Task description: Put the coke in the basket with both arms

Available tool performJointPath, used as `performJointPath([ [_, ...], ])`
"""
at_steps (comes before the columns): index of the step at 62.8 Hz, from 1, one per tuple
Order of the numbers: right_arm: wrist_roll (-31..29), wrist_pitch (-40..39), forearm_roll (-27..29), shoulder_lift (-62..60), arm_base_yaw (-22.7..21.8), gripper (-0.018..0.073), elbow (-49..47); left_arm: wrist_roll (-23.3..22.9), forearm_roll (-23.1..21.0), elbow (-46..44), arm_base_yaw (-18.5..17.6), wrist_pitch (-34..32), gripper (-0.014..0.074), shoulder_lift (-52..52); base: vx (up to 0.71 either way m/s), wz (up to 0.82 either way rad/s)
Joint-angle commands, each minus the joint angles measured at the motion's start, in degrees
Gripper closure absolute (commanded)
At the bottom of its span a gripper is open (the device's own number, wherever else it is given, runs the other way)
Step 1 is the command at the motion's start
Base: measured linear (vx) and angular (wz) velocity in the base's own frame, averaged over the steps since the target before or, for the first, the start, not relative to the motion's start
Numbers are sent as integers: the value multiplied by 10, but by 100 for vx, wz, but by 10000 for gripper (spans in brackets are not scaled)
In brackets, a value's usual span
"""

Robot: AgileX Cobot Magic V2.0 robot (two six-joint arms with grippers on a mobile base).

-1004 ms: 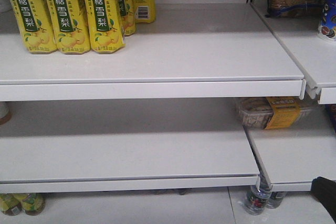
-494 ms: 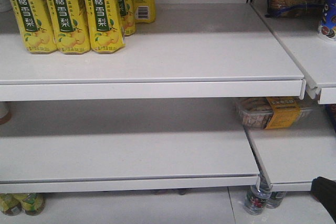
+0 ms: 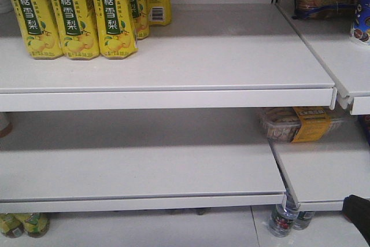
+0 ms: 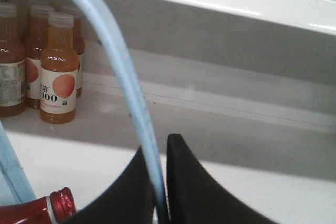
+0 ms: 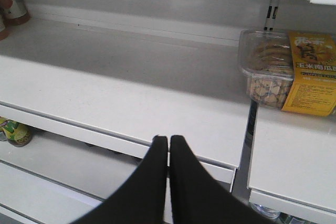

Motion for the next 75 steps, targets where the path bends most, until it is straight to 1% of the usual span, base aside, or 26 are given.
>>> performJointPath([
  [1, -2, -40, -10, 3, -2, 564, -16, 27, 25, 5, 1, -89, 603, -13, 0, 0],
  [75, -2, -40, -8, 3, -3, 564, -14, 27, 25, 5, 1, -90, 603, -12, 0, 0],
])
